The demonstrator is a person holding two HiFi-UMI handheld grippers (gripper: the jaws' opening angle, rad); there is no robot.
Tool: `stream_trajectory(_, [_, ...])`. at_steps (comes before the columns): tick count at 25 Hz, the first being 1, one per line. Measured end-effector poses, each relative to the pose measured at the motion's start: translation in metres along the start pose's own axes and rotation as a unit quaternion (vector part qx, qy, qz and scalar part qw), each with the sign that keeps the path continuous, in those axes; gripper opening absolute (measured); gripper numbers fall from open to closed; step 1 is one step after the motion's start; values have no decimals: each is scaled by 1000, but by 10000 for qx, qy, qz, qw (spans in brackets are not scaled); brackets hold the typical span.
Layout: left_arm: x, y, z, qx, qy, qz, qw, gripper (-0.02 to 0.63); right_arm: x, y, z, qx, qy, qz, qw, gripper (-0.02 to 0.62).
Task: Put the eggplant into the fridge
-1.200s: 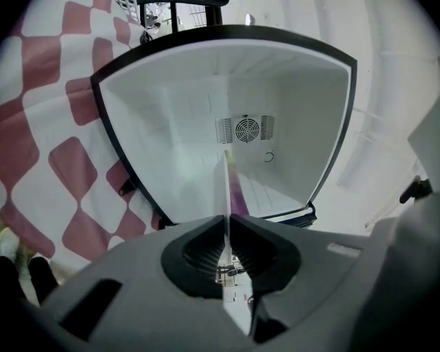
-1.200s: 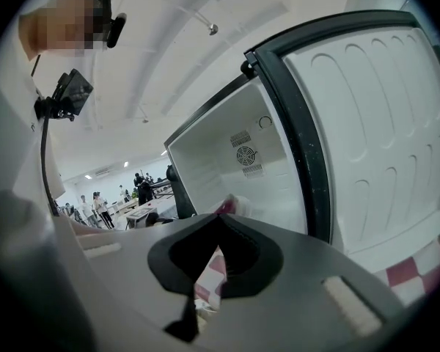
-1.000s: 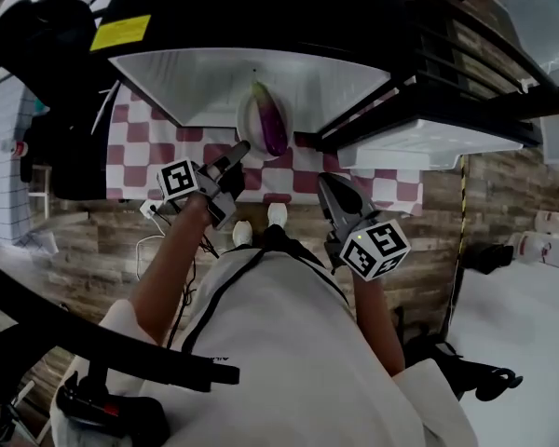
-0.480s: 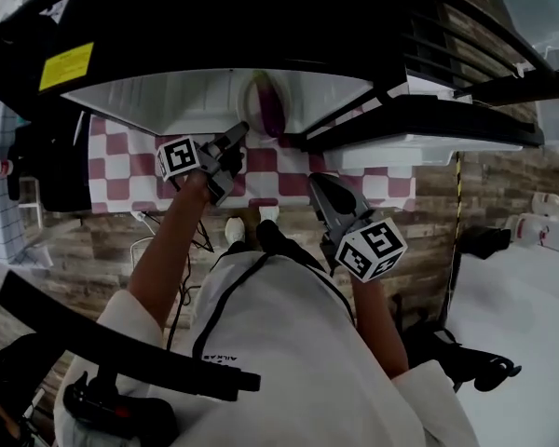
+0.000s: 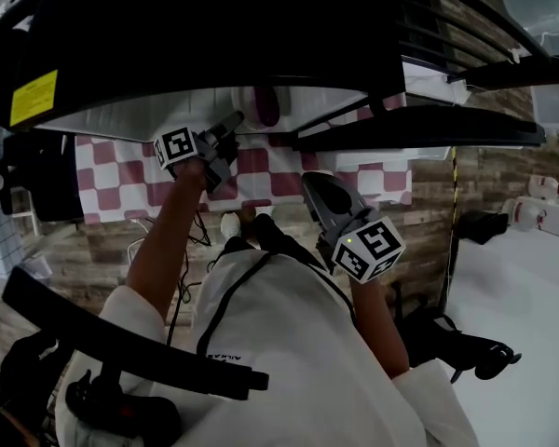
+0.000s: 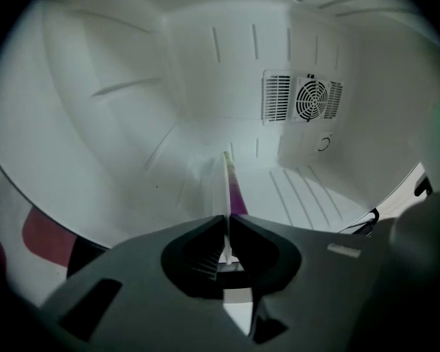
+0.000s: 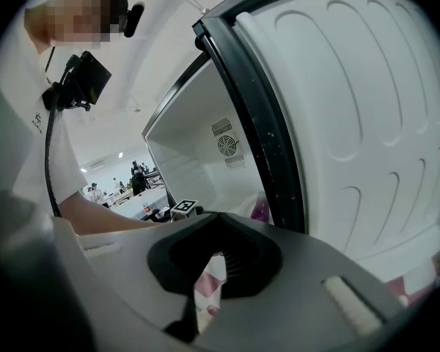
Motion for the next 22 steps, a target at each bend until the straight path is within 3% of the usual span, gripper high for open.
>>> stream_trajectory(22, [-19, 17, -11, -89, 186, -812, 9965, 28, -8, -4, -9, -55, -67, -6, 10000, 8])
Point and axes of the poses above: the fingertips, and each gripper's own axes: x backward along the fingers, y to its left, z out of its underside, the point moved 6 cm from there along x, backward along the fingers, and after that the axes turned 8 degrees about -z, right-handed, at the moved point
